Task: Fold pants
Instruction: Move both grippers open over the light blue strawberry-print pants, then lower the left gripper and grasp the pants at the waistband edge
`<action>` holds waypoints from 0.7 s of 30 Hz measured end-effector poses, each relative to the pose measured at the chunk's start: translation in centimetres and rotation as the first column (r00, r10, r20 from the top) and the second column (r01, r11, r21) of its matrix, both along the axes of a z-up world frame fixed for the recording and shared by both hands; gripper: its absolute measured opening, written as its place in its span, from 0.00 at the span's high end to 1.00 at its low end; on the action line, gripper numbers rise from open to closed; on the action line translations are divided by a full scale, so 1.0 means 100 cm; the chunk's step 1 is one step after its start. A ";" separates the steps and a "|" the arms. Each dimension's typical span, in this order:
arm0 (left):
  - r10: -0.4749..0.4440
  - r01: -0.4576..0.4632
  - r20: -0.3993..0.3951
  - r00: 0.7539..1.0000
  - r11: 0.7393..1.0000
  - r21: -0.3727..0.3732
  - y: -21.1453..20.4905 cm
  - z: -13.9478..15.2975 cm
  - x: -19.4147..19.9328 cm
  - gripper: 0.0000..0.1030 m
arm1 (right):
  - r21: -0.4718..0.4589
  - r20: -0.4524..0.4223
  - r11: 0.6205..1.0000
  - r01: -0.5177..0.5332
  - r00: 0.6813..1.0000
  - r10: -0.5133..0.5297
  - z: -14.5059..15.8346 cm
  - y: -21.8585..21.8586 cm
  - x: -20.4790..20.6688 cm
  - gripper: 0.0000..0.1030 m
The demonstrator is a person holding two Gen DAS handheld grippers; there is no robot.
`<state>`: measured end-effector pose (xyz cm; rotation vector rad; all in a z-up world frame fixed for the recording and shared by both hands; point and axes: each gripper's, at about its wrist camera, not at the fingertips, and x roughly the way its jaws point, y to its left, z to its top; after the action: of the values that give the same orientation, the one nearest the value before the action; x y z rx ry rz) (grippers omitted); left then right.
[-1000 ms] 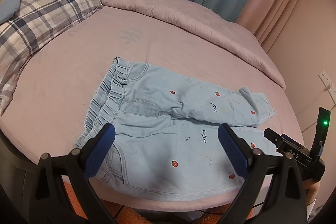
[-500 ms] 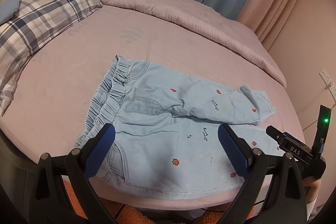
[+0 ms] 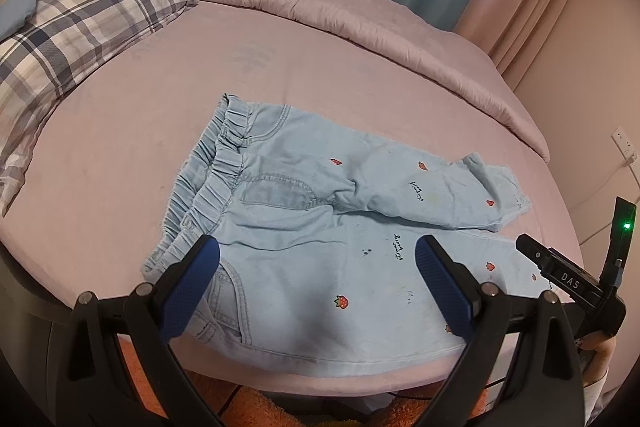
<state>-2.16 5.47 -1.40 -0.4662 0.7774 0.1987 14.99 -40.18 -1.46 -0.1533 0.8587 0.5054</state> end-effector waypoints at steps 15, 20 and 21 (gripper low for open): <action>0.196 -0.194 -0.126 0.973 0.981 0.027 0.051 -0.043 -0.009 0.05 | -0.004 -0.012 0.958 0.285 0.958 -0.285 -0.008 -0.025 0.013 0.00; 0.244 -0.246 -0.204 0.948 0.969 0.016 0.070 -0.071 -0.013 0.08 | -0.014 -0.024 0.951 0.309 0.951 -0.309 -0.013 -0.033 0.015 0.00; 0.243 -0.249 -0.220 0.945 0.968 0.001 0.072 -0.075 -0.013 0.09 | -0.016 -0.024 0.951 0.310 0.950 -0.310 -0.014 -0.034 0.015 0.00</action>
<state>-3.47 12.63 -8.92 -0.5740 0.9379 0.4800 16.51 -43.59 -2.83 -0.0208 0.8928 0.2077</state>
